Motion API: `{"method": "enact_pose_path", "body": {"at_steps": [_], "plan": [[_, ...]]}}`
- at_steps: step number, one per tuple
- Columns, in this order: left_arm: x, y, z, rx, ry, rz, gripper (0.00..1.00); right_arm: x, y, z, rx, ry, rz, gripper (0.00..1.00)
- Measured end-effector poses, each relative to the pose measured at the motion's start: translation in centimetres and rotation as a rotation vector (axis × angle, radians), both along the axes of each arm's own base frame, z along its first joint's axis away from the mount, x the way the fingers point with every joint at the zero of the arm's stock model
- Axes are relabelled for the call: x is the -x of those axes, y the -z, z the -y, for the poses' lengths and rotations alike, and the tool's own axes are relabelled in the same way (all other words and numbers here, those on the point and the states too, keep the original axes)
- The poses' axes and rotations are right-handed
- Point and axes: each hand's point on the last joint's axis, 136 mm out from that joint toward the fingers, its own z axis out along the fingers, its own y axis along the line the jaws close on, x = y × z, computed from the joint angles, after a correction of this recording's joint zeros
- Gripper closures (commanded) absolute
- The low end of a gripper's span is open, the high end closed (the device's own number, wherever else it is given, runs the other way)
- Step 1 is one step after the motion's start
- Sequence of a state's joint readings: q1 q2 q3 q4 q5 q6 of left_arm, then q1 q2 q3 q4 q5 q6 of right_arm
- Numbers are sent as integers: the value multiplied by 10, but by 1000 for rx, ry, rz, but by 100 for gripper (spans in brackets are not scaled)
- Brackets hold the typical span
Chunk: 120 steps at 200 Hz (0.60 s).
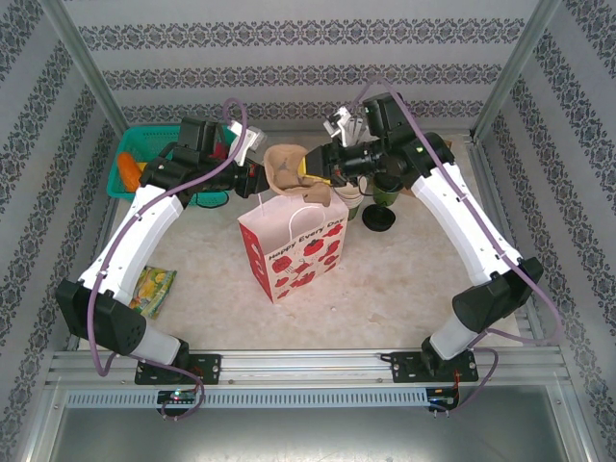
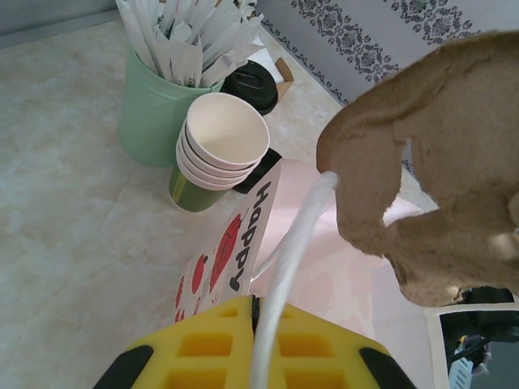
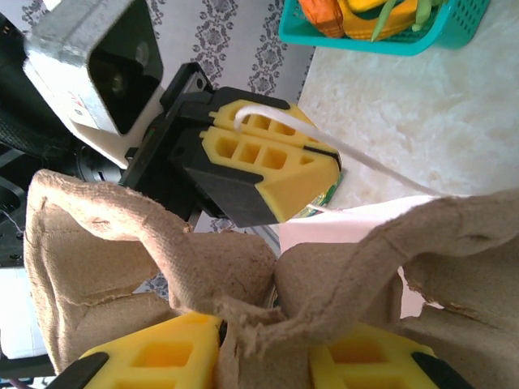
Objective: Pack the takeout coffee
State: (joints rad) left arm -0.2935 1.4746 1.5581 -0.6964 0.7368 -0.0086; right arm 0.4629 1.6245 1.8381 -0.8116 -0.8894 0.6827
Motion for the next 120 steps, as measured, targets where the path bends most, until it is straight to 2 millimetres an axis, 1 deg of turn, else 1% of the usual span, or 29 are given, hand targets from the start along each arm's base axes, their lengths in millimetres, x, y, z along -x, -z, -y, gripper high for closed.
{"method": "enact_pose_path", "body": {"at_steps": [22,58,120], "plan": [[-1,1,-1,-6,-7,3,100,2,8,0,5,-8,-26,73],[-1,0,-4,-16,-24,9,100,2,19,0,28,-4,-63,74],[-3,0,-7,-23,-55,4,100,3,58,0,138,21,-129,75]]}}
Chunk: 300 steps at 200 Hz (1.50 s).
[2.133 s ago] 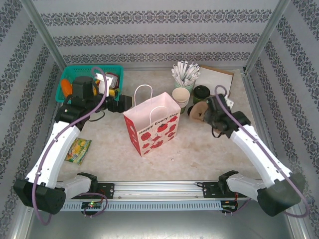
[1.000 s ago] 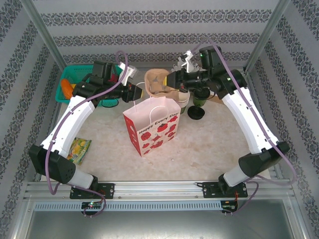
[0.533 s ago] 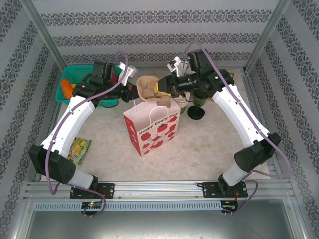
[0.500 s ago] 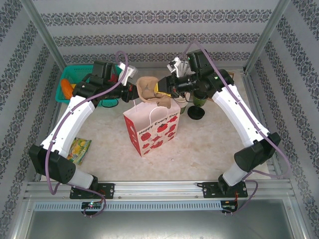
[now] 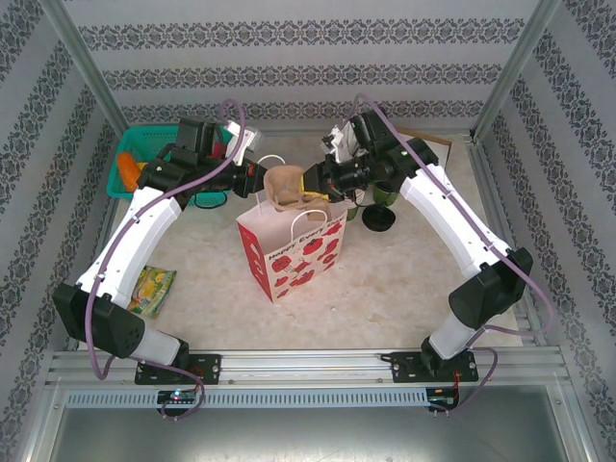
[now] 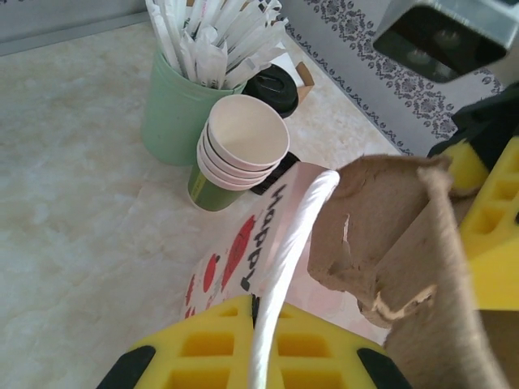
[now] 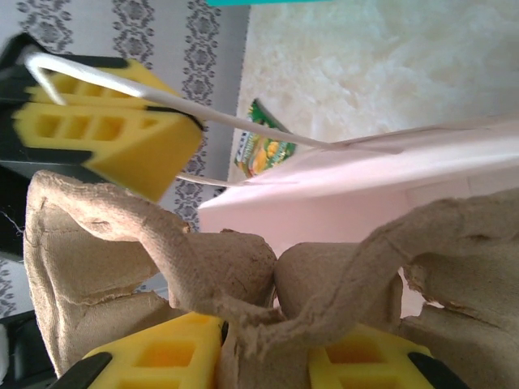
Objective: Pack the takeout coffee
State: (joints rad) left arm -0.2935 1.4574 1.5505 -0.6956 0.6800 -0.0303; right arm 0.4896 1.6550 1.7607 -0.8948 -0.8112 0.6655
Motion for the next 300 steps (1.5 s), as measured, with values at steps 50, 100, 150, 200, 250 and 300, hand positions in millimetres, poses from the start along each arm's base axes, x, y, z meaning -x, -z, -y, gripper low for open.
{"method": "enact_pose_path", "body": {"at_steps": [50,100,150,200,250,300], "plan": [[-5,1,-4,-4,-43,-10,100,3,25,6,123,3,10,76],[-6,-1,-4,10,-61,-21,100,9,58,2,309,-24,43,78],[-12,-4,-4,37,-103,-33,100,10,65,-1,466,-27,177,74],[-24,-2,-15,39,-227,-61,100,8,76,0,542,-32,209,74],[-32,-5,-19,72,-300,-80,100,18,87,6,599,-109,200,75],[-35,-6,-20,92,-325,-97,100,24,102,-2,625,-197,179,75]]}}
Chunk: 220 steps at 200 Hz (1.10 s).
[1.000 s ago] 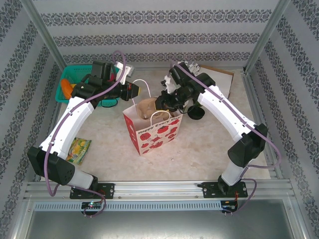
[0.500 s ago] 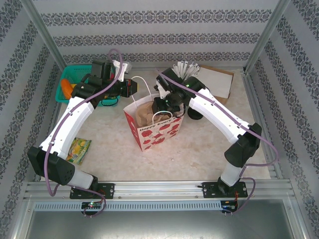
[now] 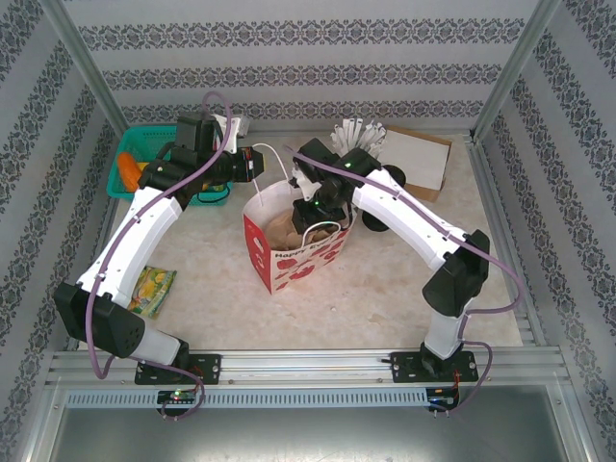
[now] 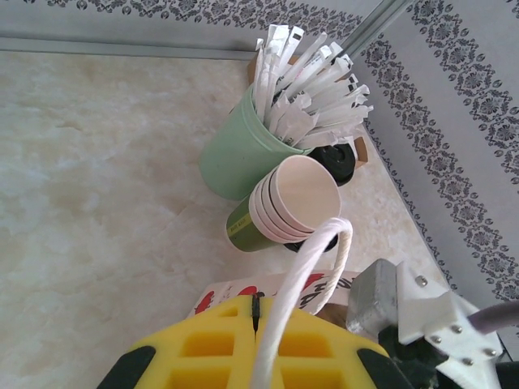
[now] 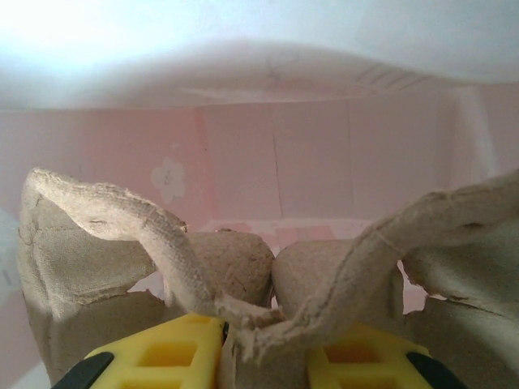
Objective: Pack the takeout coffee
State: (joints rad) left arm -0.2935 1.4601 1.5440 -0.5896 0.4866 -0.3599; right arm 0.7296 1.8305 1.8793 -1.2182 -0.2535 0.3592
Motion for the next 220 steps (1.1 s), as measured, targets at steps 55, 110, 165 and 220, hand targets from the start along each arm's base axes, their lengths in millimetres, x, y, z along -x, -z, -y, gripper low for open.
{"method": "enact_pose_path", "body": {"at_steps": [55,110,165,220], "plan": [[-5,2,3,22,-7,4,100,-2,9,-7,10,-8,-45,75],[-7,7,5,38,4,36,100,-2,15,-9,27,-24,-52,76],[-12,11,1,22,-27,47,100,3,-4,-7,31,-79,95,75],[-12,17,0,17,-31,40,100,8,-5,-14,26,-156,136,75]]}}
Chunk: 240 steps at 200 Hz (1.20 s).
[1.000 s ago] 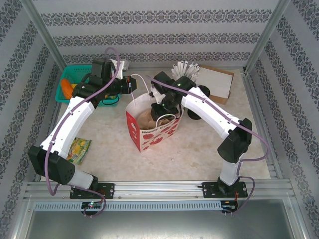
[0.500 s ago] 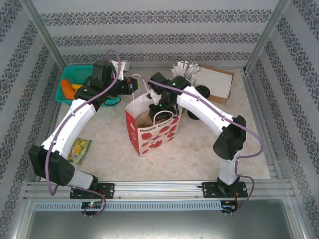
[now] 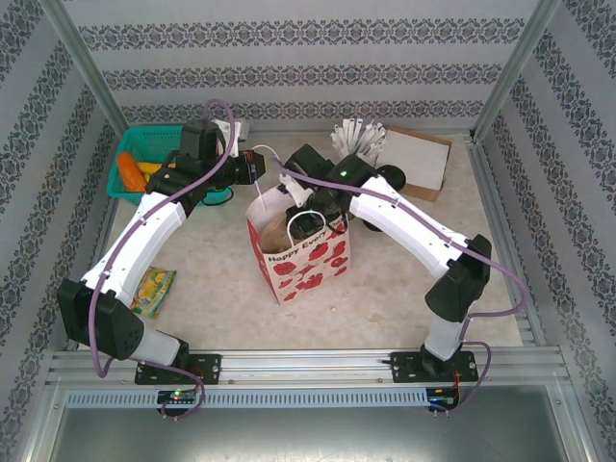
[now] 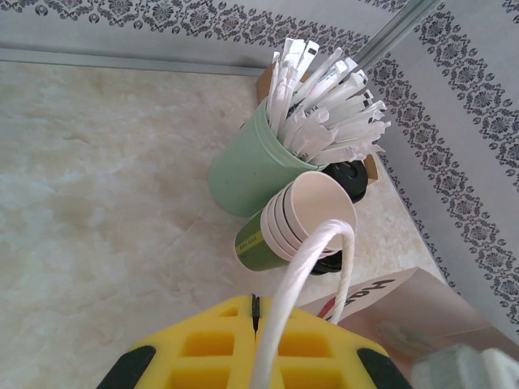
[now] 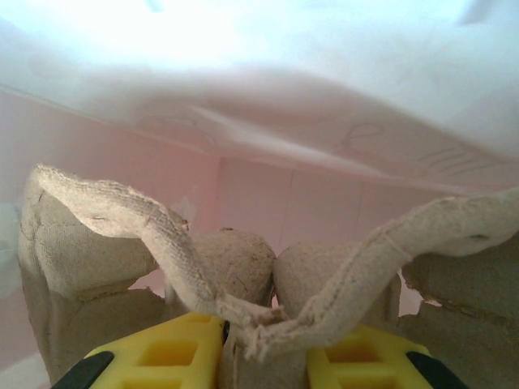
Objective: Pack the takeout coffee
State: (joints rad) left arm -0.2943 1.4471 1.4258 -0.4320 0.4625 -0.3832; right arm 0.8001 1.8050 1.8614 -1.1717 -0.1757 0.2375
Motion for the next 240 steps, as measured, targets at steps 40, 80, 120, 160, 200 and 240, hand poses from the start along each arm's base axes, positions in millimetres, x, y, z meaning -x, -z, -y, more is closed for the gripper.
{"method": "enact_pose_path", "body": {"at_steps": [40,80,120,160,200,240], "plan": [[1,-3,4,20,22,23,100,2,24,1,58,-3,-64,75],[7,-13,11,56,68,61,100,5,42,6,112,19,-122,75],[13,-19,15,62,112,95,62,4,47,8,129,63,-156,75],[27,-35,3,6,107,189,24,6,43,8,123,75,-170,75],[42,-45,-12,-79,99,270,4,10,42,8,126,76,-184,75],[81,-45,-12,-121,167,323,0,10,41,9,126,97,-191,75]]}}
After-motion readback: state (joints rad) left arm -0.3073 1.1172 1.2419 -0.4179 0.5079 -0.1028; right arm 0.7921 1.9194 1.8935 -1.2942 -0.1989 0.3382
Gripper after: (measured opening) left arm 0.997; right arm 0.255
